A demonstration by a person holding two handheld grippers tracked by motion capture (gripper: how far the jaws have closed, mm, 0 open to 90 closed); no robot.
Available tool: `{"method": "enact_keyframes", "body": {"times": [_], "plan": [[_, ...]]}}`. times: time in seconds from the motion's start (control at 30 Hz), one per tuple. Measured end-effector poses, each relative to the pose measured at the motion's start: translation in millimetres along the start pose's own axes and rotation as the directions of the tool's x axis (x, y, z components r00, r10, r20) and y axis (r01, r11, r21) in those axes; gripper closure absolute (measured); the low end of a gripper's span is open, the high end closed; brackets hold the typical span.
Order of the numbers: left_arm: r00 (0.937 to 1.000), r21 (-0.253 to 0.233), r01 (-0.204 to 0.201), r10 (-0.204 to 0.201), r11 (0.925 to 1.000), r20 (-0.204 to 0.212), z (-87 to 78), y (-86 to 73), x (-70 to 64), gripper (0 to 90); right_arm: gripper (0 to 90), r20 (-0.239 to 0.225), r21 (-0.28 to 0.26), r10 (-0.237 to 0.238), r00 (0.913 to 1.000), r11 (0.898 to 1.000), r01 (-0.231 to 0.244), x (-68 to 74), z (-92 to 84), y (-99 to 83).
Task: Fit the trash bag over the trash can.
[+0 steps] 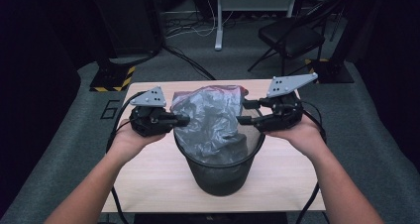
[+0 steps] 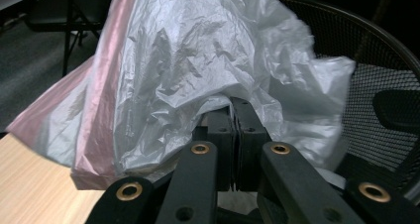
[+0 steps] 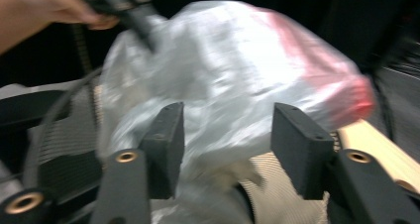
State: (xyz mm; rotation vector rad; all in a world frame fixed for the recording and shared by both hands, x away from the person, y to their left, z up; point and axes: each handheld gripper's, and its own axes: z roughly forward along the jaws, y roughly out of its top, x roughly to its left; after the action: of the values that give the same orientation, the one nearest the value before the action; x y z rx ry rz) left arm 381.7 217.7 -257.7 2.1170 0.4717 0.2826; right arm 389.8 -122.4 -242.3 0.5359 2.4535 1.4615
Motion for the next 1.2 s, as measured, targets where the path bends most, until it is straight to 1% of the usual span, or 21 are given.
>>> {"method": "enact_keyframes", "body": {"times": [0.17, 0.23, 0.27, 0.3, 0.33, 0.37, 0.5, 0.63, 0.73, 0.8, 0.83, 0.87, 0.9, 0.93, 0.97, 1.0, 1.03, 1.07, 1.1, 1.13, 1.2], "plan": [[0.9997, 0.011, -0.014, 0.014, 0.9998, 0.018, 2.1, -0.8, -5.1, 87.7, 39.9, 0.055, -0.003, 0.019, 0.9983, 1.000, -0.019, -20.2, 6.5, 4.0], [0.9995, 0.016, -0.019, 0.019, 0.9997, 0.024, 2.7, -0.9, -6.8, 87.7, 38.6, 0.067, 0.001, 0.036, 0.9971, 0.999, -0.036, -28.5, 10.1, 5.9], [0.9995, 0.016, -0.019, 0.019, 0.9997, 0.024, 2.7, -0.9, -6.8, 87.7, 38.6, 0.067, 0.001, 0.036, 0.9971, 0.999, -0.036, -28.5, 10.1, 5.9], [0.9993, 0.016, -0.022, 0.021, 0.9996, 0.031, 3.2, -1.2, -8.4, 87.7, 37.3, 0.066, -0.003, 0.052, 0.9964, 0.999, -0.052, -35.2, 12.9, 8.1], [0.9993, 0.016, -0.022, 0.021, 0.9996, 0.031, 3.2, -1.2, -8.4, 87.7, 36.6, 0.061, -0.006, 0.053, 0.9967, 0.999, -0.053, -37.7, 14.4, 9.3], [0.9988, 0.021, -0.028, 0.027, 0.9994, 0.040, 3.5, -1.8, -9.6, 87.7, 36.2, 0.056, -0.006, 0.052, 0.9971, 0.999, -0.051, -39.1, 15.9, 10.5], [0.9982, 0.024, -0.034, 0.033, 0.9991, 0.049, 3.5, -3.7, -12.4, 87.7, 34.6, 0.044, -0.002, 0.035, 0.9984, 0.999, -0.035, -41.4, 21.2, 14.9], [0.9979, 0.020, -0.030, 0.028, 0.9994, 0.058, 3.2, -5.4, -14.3, 87.7, 32.9, 0.031, 0.005, 0.031, 0.9990, 0.999, -0.032, -43.0, 25.2, 16.9], [0.9976, 0.025, -0.034, 0.033, 0.9991, 0.061, 2.7, -7.1, -15.4, 87.7, 29.8, 0.040, 0.016, 0.025, 0.9989, 1.000, -0.026, -43.8, 29.4, 17.9], [0.9977, 0.021, -0.026, 0.025, 0.9995, 0.063, 2.4, -8.8, -15.3, 87.7, 42.0, 0.010, 0.033, 0.029, 0.9995, 0.999, -0.029, -43.5, 31.7, 17.9], [0.9977, 0.021, -0.026, 0.025, 0.9995, 0.063, 2.4, -8.8, -15.3, 87.7, 42.0, 0.010, 0.033, 0.029, 0.9995, 0.999, -0.029, -43.5, 31.7, 17.9], [0.9977, 0.022, -0.023, 0.022, 0.9995, 0.064, 2.3, -9.3, -15.0, 87.6, 56.9, -0.023, 0.047, 0.010, 0.9997, 0.999, -0.009, -39.7, 31.9, 18.2], [0.9977, 0.021, -0.020, 0.019, 0.9996, 0.066, 2.5, -9.8, -14.7, 87.6, 56.9, -0.023, 0.047, 0.010, 0.9997, 0.999, -0.009, -39.7, 31.9, 18.2], [0.9978, 0.022, -0.018, 0.016, 0.9996, 0.065, 2.7, -10.2, -14.5, 87.2, 72.4, -0.050, 0.047, -0.014, 0.9986, 0.999, 0.016, -33.4, 30.9, 18.7], [0.9977, 0.024, -0.017, 0.015, 0.9996, 0.066, 2.9, -10.6, -14.2, 86.9, 79.4, -0.076, 0.048, -0.018, 0.9970, 0.999, 0.022, -30.8, 30.3, 18.9], [0.9975, 0.028, -0.014, 0.012, 0.9995, 0.070, 3.4, -11.4, -13.5, 86.7, 83.7, -0.097, 0.049, -0.029, 0.9949, 0.998, 0.033, -28.4, 30.3, 19.2], [0.9977, 0.030, -0.014, 0.012, 0.9995, 0.067, 3.2, -11.8, -13.3, 86.6, 86.4, -0.111, 0.054, -0.032, 0.9933, 0.998, 0.038, -25.4, 30.3, 19.4], [0.9977, 0.030, -0.014, 0.012, 0.9995, 0.067, 3.2, -11.8, -13.3, 86.1, 86.4, -0.111, 0.054, -0.032, 0.9933, 0.998, 0.038, -25.4, 30.3, 19.4], [0.9978, 0.034, -0.008, 0.005, 0.9994, 0.066, 2.2, -12.8, -12.5, 85.2, 87.9, -0.136, 0.064, -0.040, 0.9899, 0.997, 0.049, -20.7, 31.1, 19.2], [0.9978, 0.034, -0.008, 0.005, 0.9994, 0.066, 2.2, -12.8, -12.5, 84.3, 88.3, -0.145, 0.068, -0.047, 0.9884, 0.996, 0.057, -18.3, 31.6, 18.6], [0.9978, 0.041, 0.000, -0.003, 0.9992, 0.067, 0.7, -14.2, -11.1, 78.2, 88.5, -0.149, 0.072, -0.055, 0.9874, 0.995, 0.066, -15.7, 32.1, 18.1]]}}
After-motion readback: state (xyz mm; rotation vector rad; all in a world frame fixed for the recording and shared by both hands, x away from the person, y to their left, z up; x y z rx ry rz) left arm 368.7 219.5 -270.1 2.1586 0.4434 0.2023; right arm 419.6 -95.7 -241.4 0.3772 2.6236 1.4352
